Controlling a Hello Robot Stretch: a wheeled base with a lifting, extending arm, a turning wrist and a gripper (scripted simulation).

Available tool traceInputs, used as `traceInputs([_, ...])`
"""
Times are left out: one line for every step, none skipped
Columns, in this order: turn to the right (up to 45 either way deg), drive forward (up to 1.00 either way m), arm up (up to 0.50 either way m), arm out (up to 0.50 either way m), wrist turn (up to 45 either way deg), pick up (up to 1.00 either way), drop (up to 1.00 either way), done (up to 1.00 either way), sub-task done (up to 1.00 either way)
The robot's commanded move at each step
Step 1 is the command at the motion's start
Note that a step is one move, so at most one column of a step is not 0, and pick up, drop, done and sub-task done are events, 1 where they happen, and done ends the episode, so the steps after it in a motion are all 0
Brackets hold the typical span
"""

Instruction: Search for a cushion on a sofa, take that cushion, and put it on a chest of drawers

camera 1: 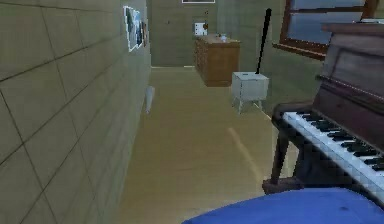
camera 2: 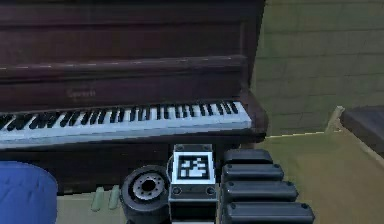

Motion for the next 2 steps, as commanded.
traceInputs([0.0, 1.0, 0.0, 0.0, 0.0, 0.0, 0.0, 0.0, 0.0])
traceInputs([-3.0, 0.0, 0.0, 0.0, 0.0, 0.0, 0.0, 0.0, 0.0])
